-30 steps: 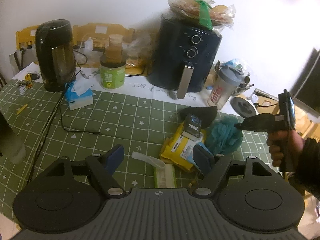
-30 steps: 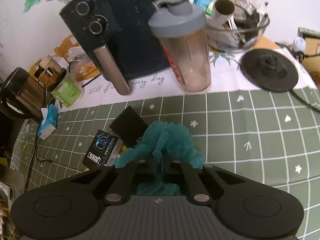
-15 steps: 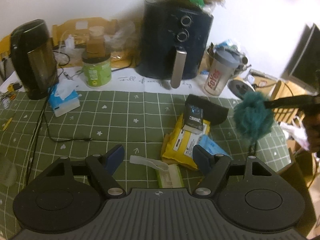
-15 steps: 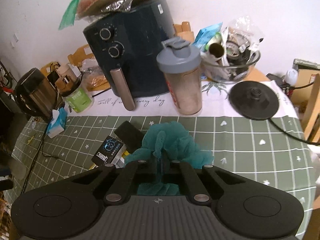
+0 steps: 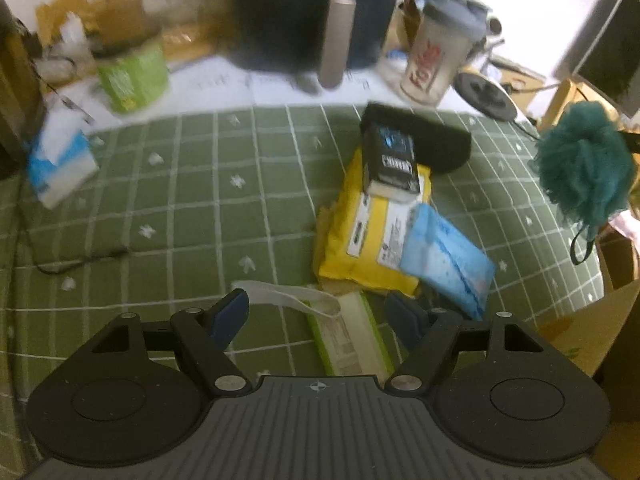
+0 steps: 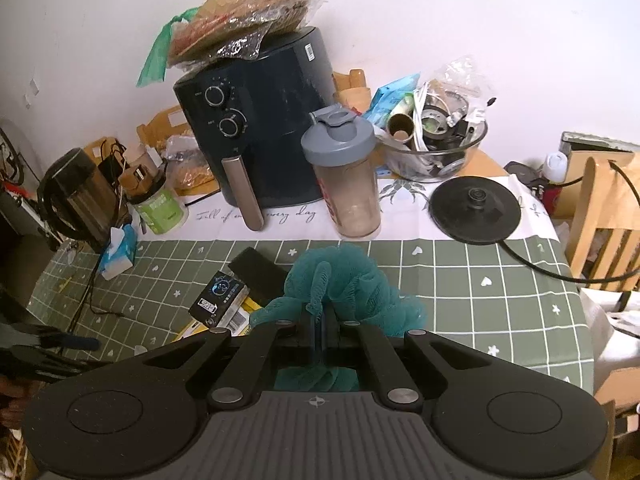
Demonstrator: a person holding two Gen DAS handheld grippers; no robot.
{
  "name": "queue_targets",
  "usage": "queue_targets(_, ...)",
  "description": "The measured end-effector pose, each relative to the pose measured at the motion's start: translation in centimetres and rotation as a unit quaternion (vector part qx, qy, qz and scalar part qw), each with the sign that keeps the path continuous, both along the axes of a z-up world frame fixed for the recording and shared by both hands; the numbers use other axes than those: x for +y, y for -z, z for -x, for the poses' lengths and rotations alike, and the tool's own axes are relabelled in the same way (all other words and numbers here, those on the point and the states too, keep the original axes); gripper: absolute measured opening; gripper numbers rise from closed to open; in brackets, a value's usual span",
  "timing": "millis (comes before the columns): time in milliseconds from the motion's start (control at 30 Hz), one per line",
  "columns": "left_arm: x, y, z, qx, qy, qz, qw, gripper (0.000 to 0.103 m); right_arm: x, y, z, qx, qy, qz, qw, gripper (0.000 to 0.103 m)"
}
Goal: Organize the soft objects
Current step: 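Grasp the white fabric strap with the left gripper while the right gripper holds the loofah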
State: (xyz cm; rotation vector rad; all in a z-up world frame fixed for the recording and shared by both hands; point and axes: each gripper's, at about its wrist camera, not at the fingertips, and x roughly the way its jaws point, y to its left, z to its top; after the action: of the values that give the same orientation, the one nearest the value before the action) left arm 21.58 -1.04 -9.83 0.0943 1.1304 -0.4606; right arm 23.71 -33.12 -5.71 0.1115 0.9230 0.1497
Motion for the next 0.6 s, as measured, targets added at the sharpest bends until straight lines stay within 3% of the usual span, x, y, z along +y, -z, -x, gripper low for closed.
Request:
queue_targets(267, -1.0, 4.0, -2.4, 0.059, 0.018, -0.004, 0.9981, 0.072, -0.8, -0.6, 1.9, -0.002, 0.021, -0.011, 1.000, 0.005)
queue_targets(367, -1.3, 5.0, -2.7, 0.076, 0.023, -0.003, 0.9968, 0.062, -1.2, -0.6, 2.5, -0.002, 0.029, -0.017, 0.999, 0.005)
queue_targets(600, -1.1, 5.5, -2.9, 0.078, -0.001, 0.005, 0.9969, 0.013, -1.2, -0.8, 3.7, -0.003, 0.033, -0.019, 0.999, 0.005)
